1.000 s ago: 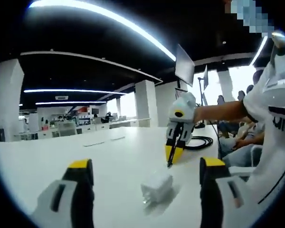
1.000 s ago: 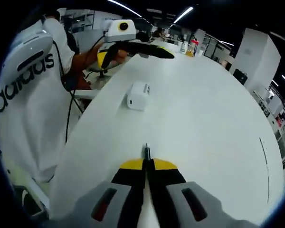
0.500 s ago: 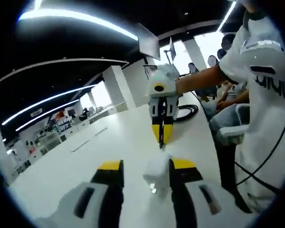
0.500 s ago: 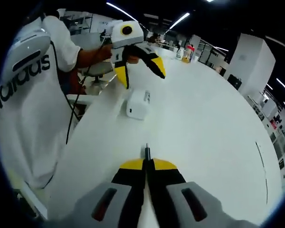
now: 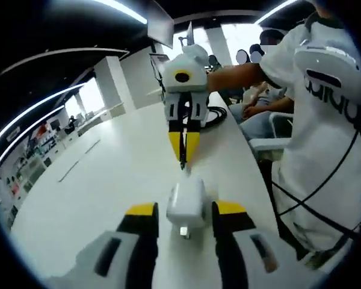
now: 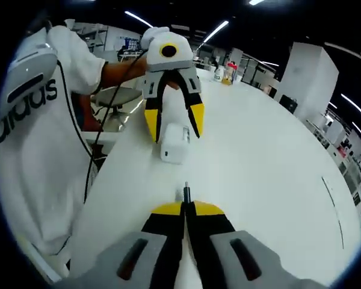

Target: Plug the desk Type‑C cable into the charger adapter.

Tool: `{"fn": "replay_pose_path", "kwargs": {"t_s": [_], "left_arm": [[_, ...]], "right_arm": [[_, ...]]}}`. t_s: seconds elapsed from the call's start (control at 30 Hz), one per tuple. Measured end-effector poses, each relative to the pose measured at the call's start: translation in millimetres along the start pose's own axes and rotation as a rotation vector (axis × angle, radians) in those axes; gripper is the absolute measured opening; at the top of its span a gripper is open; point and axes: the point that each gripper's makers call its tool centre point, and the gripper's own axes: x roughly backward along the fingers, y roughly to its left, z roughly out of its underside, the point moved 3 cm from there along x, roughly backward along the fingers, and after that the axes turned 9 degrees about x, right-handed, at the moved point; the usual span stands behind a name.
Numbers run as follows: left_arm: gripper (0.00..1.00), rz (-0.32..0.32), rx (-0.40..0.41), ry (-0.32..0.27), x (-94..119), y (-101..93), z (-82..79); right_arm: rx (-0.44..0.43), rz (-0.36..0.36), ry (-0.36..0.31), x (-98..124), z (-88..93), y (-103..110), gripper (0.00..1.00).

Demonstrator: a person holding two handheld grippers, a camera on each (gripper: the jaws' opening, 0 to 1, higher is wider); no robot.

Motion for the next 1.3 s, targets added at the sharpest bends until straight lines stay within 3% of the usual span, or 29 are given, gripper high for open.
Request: {"fn": "replay_pose_path", "kwargs": {"t_s": [0.13, 0.43, 1.0, 1.3], "left_arm": [[0.31, 0.068, -0.007, 0.022, -2.5, -2.5, -1.0], [0.26, 0.101, -0.018, 0.061, -9.5, 0.0, 1.3], [0.25, 0.098, 0.013, 0.055, -10.9, -0.2, 2.4], [0.25, 0.092, -0.004, 0.066, -11.4, -3.5, 2.5]], "right_arm": [[-0.01, -0.008, -0.018, -1.8, -5.8, 4.8, 0.02], [-0.041, -0.026, -0.003, -10.7, -12.8, 12.2, 0.02], [-0.104, -0.047, -0.016, -20.2, -33.9, 19.6, 0.02], [-0.096, -0.055, 0.013, -22.2, -35.6, 22.2, 0.02]]}}
